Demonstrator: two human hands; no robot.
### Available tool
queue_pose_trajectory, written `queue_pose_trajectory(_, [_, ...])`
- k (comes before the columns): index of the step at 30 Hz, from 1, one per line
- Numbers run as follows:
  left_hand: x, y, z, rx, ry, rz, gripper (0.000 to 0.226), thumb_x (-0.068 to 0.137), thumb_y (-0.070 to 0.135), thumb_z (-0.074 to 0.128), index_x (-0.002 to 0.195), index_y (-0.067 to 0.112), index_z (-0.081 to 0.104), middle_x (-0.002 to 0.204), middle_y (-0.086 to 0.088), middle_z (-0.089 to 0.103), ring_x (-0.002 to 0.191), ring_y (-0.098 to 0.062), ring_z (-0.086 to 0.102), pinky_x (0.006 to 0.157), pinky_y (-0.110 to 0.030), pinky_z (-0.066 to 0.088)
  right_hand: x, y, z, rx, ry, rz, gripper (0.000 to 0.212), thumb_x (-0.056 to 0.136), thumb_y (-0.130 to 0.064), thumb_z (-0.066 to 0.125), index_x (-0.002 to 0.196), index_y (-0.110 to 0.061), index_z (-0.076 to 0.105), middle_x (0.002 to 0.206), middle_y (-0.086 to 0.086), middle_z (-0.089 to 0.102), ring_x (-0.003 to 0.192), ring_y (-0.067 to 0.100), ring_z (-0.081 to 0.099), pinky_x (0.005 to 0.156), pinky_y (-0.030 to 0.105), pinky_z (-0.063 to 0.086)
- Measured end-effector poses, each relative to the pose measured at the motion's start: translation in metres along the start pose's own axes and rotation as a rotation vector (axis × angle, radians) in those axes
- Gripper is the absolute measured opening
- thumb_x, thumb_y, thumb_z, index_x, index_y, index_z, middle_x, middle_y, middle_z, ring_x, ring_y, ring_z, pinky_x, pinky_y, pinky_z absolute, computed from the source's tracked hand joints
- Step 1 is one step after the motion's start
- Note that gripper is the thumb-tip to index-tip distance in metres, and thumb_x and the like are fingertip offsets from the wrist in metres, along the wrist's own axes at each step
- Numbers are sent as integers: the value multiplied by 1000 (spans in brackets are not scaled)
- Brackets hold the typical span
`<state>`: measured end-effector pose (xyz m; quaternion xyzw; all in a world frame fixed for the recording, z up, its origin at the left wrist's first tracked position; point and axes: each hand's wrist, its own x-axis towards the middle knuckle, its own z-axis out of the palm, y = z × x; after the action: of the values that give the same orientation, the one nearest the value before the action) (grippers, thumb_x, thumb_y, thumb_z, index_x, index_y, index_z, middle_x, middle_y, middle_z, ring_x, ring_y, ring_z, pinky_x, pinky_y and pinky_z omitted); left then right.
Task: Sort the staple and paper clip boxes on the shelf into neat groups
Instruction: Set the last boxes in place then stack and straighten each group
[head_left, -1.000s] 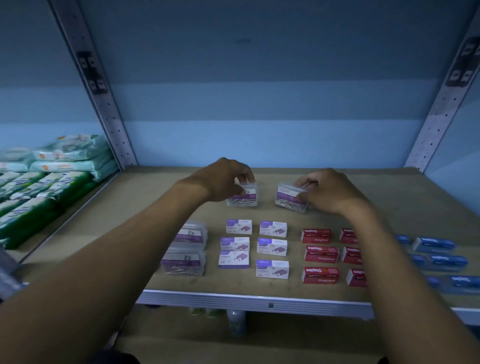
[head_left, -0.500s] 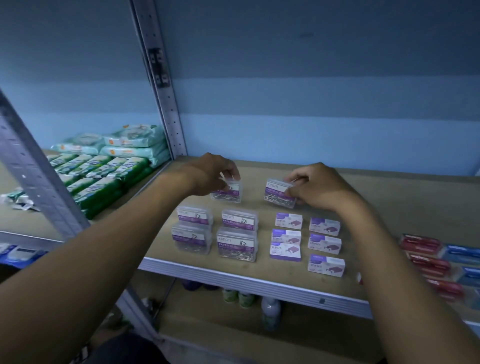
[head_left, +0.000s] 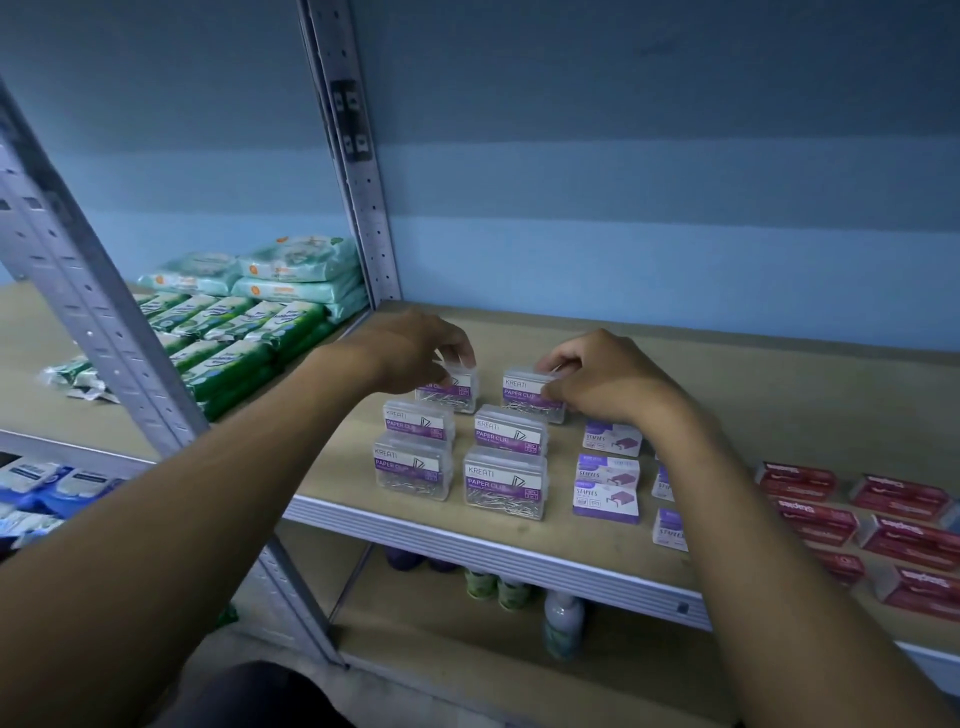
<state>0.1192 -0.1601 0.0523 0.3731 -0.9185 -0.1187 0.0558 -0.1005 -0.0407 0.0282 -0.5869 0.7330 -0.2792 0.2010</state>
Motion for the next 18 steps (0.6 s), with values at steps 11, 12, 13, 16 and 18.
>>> queue_pose_trajectory(11, [-5, 6, 2, -49, -32, 0, 33, 84, 12, 73, 114, 25, 67, 114, 5, 66, 103, -15, 63, 94, -37, 52, 2, -1, 7, 2, -23, 19, 29, 86, -22, 70, 113, -30, 74, 111, -8, 70, 99, 8, 64, 67, 16, 43])
queue_pose_trajectory(12, [-6, 7, 1, -48, -36, -7, 34, 84, 14, 74, 115, 25, 66, 115, 6, 66, 104, -15, 63, 93, -38, 52, 1, -1, 6, 6, -24, 16, 29, 86, -25, 71, 115, -30, 74, 111, -9, 70, 99, 7, 64, 68, 16, 43])
queue_pose_trajectory(13, [-7, 8, -1, -43, -35, -12, 36, 84, 16, 74, 117, 27, 65, 116, 8, 65, 105, -14, 62, 93, -38, 52, -1, -2, 4, 11, -23, 11, 30, 86, -28, 71, 116, -30, 73, 110, -10, 70, 99, 7, 64, 69, 16, 43])
queue_pose_trajectory(16, [-11, 15, -8, -35, 16, 0, 39, 83, 22, 75, 118, 33, 63, 116, 13, 63, 106, -10, 61, 90, -38, 54, -8, 0, -5, 41, -1, 0, 30, 87, -30, 70, 118, -31, 71, 108, -13, 70, 99, 4, 63, 75, 20, 45])
queue_pose_trajectory(18, [-16, 23, -10, -56, 71, 24, 37, 83, 26, 74, 117, 36, 62, 116, 16, 62, 104, -8, 61, 88, -37, 55, -16, 1, -12, 49, 12, -12, 28, 87, -29, 69, 115, -33, 71, 105, -15, 69, 98, 2, 63, 77, 21, 46])
